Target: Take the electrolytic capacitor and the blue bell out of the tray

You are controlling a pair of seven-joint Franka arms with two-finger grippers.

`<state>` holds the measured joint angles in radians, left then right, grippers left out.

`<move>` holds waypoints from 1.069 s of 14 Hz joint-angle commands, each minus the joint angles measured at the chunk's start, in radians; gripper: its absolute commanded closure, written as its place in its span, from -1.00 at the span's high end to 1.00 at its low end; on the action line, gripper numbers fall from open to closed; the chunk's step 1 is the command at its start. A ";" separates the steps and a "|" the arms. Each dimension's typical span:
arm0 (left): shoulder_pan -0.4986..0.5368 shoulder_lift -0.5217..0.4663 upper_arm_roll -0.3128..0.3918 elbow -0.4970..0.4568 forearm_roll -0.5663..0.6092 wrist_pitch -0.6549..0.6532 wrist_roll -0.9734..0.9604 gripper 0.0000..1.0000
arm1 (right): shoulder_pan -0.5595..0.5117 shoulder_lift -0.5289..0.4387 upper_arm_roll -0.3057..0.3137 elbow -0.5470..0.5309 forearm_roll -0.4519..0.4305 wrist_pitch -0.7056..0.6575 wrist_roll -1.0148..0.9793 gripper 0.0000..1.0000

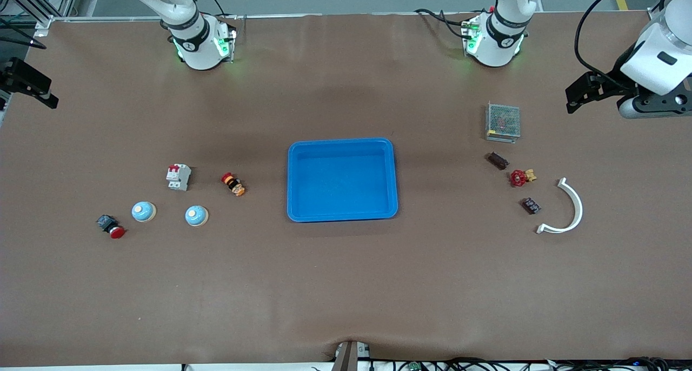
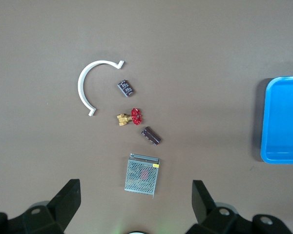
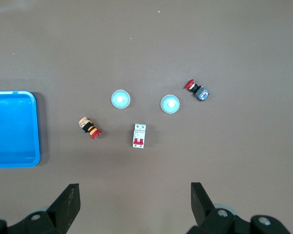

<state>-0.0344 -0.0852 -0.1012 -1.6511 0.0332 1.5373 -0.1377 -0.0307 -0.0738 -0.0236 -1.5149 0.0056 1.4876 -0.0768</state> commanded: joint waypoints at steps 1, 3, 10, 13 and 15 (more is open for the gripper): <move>-0.002 -0.002 -0.018 -0.004 0.019 -0.006 0.015 1.00 | -0.003 -0.049 0.005 -0.056 -0.009 0.026 0.020 1.00; -0.002 -0.002 -0.020 -0.001 0.019 -0.006 0.013 1.00 | -0.002 -0.046 0.007 -0.038 -0.012 0.020 0.017 1.00; 0.002 -0.001 -0.020 0.022 0.017 -0.008 0.017 1.00 | 0.002 -0.035 0.004 -0.008 -0.009 0.017 0.020 1.00; 0.005 -0.001 -0.019 0.031 0.011 -0.008 0.021 1.00 | 0.002 -0.035 0.004 -0.007 -0.009 0.019 0.022 1.00; 0.007 -0.002 -0.017 0.036 0.007 -0.008 0.078 1.00 | 0.002 -0.035 0.004 -0.007 -0.010 0.020 0.022 1.00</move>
<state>-0.0335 -0.0851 -0.1181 -1.6339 0.0332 1.5365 -0.1161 -0.0300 -0.1015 -0.0228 -1.5240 0.0056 1.5069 -0.0704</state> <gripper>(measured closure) 0.000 0.000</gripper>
